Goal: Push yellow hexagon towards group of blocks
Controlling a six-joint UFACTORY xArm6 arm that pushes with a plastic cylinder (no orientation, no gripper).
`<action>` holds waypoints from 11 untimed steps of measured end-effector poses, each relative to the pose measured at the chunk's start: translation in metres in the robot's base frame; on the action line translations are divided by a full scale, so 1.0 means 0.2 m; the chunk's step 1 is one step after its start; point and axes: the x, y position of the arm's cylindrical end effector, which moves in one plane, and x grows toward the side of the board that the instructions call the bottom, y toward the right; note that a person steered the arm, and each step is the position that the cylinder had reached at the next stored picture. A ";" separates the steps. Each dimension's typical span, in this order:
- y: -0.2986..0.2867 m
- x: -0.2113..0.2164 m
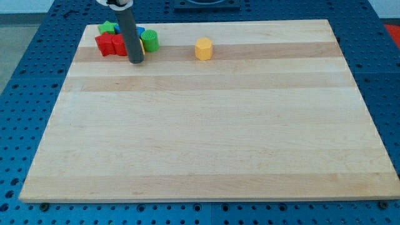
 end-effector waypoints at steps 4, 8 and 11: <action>0.96 0.06; 0.58 -0.09; 0.65 -0.20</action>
